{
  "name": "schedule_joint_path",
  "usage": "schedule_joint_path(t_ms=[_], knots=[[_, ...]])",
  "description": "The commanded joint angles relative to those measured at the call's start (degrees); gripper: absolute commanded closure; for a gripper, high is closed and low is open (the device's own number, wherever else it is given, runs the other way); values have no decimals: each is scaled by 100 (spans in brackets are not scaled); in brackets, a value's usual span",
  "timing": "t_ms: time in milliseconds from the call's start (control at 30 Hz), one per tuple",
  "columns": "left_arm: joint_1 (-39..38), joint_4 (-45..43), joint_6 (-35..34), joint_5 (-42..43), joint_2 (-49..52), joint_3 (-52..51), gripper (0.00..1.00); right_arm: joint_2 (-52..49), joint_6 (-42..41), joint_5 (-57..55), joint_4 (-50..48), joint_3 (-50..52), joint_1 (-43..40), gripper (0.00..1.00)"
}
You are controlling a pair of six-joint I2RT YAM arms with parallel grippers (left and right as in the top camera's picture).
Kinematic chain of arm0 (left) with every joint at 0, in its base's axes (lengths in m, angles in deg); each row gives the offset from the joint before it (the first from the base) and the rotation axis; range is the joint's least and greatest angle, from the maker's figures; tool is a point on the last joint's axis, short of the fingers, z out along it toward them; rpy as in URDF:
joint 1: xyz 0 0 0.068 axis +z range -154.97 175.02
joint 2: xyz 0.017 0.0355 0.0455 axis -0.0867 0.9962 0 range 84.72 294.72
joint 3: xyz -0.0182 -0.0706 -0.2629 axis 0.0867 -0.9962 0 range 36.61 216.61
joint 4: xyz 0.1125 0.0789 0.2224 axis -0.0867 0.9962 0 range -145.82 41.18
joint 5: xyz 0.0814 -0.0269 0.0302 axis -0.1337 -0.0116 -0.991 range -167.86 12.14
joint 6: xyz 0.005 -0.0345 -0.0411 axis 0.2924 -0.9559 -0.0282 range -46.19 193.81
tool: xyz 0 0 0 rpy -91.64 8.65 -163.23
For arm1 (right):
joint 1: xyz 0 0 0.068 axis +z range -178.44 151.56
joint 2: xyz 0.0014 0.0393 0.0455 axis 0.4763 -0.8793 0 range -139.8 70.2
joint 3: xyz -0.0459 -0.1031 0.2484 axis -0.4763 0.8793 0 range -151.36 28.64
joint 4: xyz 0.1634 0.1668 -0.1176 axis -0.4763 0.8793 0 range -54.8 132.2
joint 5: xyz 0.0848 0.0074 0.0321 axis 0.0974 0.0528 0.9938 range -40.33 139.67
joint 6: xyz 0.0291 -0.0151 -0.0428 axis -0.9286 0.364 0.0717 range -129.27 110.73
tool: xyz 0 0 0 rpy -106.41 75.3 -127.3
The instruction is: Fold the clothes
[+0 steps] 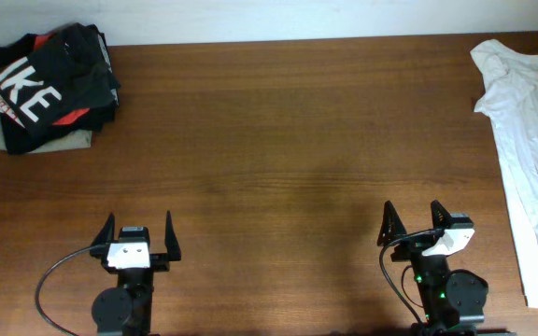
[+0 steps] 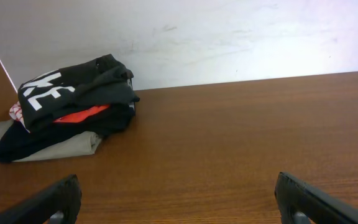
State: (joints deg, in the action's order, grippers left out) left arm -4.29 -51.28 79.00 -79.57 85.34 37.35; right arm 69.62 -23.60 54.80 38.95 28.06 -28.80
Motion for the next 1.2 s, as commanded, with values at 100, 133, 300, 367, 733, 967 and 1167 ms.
schedule_joint_path(t_ms=[100,133,300,367,733,967,1167], knots=[[-33,24,114,85,-28,-20,1,37,39,-50,37,26,35,1],[-33,24,111,87,-28,-20,1,37,39,-50,37,26,35,1],[-33,24,111,87,-28,-20,1,37,39,-50,37,26,35,1],[-33,24,114,87,-28,-20,1,37,39,-50,37,26,35,1],[-31,24,111,85,-28,-20,1,37,39,-50,37,26,35,1],[-33,24,111,87,-28,-20,1,37,39,-50,37,26,35,1],[-33,24,114,87,-28,-20,1,39,-35,514,-129,26,37,1]])
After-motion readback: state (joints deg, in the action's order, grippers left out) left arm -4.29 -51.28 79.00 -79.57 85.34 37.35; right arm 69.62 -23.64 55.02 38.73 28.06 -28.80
